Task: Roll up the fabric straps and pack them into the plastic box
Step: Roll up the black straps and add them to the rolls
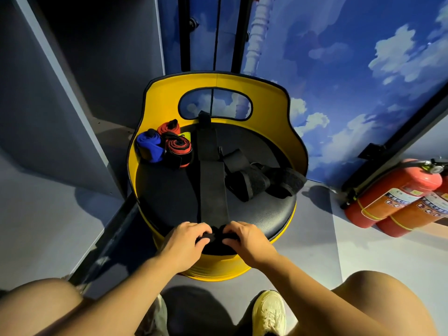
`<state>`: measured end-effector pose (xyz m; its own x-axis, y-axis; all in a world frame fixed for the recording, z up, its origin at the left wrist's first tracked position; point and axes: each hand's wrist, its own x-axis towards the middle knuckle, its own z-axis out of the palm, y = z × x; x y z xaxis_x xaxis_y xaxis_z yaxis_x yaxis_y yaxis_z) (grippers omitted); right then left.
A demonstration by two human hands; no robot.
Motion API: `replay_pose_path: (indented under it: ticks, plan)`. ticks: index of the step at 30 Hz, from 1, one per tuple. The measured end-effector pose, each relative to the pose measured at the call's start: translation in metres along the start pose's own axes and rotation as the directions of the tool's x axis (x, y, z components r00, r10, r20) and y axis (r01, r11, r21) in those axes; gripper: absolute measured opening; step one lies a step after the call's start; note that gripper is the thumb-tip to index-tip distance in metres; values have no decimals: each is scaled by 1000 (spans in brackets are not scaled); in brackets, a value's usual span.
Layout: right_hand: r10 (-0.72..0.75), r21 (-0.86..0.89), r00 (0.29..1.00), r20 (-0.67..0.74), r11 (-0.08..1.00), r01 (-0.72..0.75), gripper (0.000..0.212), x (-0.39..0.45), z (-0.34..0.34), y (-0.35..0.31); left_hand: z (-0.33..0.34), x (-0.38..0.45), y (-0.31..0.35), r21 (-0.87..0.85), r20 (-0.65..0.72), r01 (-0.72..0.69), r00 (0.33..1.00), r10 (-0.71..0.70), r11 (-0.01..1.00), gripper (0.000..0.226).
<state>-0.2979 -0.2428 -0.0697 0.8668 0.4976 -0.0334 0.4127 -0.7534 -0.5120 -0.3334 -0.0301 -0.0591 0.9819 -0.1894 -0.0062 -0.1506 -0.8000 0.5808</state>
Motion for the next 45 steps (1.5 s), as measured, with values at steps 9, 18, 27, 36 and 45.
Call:
replay_pose_path:
  ticks: [9,18,27,36,45]
  plan:
    - [-71,-99,989,-127,993,59,28,5,7,7,16,14,-13,-38,-47,65,997,-67,997,17]
    - [-423,-361,875,-237,874,325,8,2,14,11,10,14,-14,111,-71,-52,996,61,992,4]
    - [-396,-365,901,-178,877,314,26,-5,18,21,14,7,-21,154,-48,-159,985,168,975,23]
    - [-336,-300,932,-139,911,284,27,1,17,17,18,2,-15,288,-57,-143,985,166,947,27]
    - [-156,-205,973,-173,971,119,33,12,16,7,14,15,-19,201,-117,-33,991,57,979,26]
